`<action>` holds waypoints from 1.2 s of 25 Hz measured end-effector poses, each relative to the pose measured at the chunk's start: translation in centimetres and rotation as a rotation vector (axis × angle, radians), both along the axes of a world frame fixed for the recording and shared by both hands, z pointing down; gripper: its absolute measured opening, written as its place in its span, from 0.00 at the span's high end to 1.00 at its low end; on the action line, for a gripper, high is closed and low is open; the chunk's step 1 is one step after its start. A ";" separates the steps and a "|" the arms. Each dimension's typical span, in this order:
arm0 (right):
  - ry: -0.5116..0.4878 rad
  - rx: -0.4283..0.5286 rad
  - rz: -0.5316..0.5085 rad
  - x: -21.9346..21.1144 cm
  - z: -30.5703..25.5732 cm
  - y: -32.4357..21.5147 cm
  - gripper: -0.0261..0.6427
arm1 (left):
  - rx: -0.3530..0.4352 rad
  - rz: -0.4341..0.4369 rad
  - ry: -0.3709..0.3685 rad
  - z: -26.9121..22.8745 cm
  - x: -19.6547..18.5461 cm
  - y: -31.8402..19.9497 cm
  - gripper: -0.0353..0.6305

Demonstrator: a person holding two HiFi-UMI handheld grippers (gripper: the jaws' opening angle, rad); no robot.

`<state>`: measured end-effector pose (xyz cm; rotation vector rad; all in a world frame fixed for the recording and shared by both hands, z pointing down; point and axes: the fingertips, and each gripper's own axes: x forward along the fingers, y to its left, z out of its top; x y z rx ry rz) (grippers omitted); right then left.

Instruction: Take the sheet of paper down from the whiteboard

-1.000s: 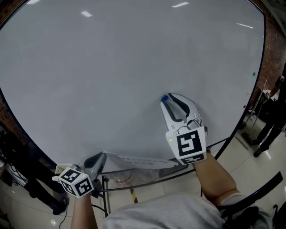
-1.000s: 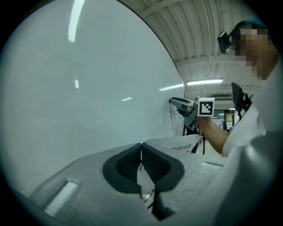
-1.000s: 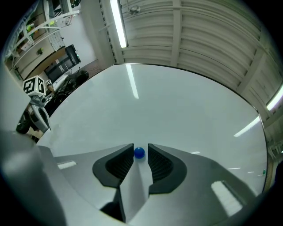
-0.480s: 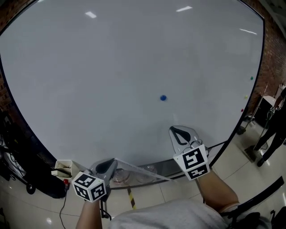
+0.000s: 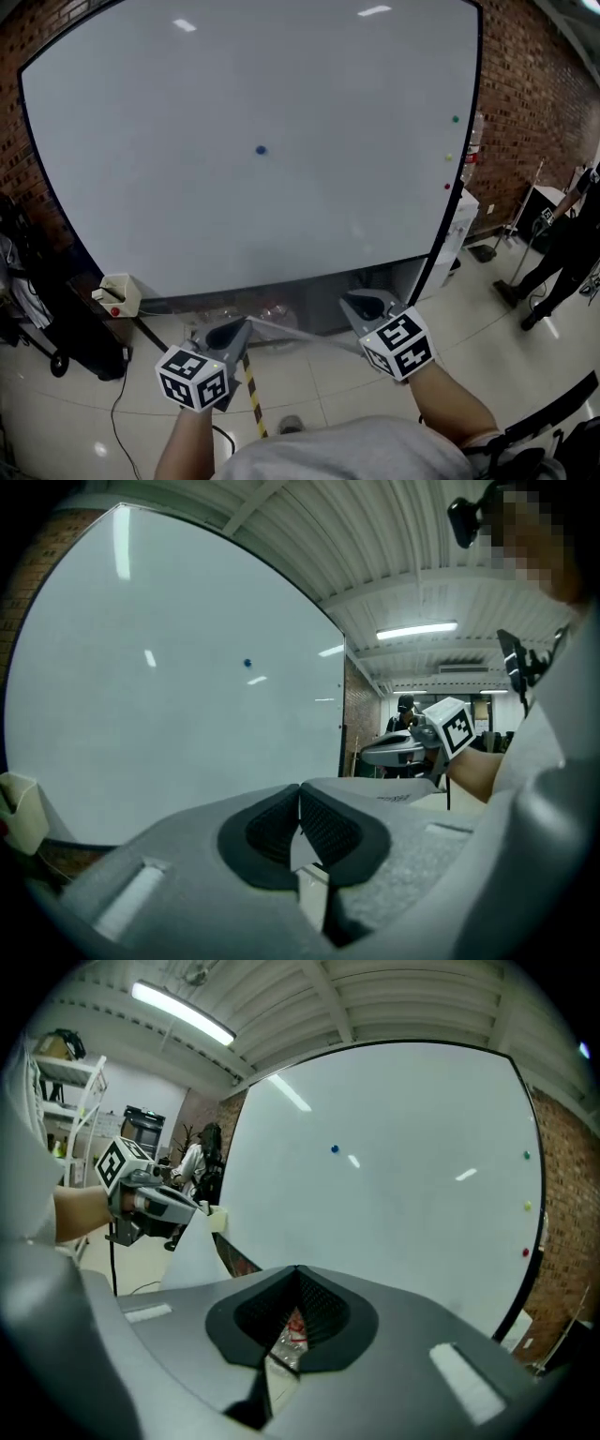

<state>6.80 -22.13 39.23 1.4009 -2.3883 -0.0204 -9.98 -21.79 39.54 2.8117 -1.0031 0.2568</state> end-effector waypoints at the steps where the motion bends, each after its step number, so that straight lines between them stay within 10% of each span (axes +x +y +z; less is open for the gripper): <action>1: -0.011 -0.017 -0.021 0.5 0.6 2.5 0.96 | -0.004 -0.007 0.001 0.3 0.9 2.4 0.94; 12: -0.030 -0.060 -0.159 4.9 1.7 22.0 0.96 | -0.062 -0.092 -0.005 1.6 6.3 22.1 0.94; 30: -0.119 -0.018 -0.225 5.0 -1.3 29.7 0.96 | 0.021 -0.130 -0.032 -2.8 7.4 29.3 0.94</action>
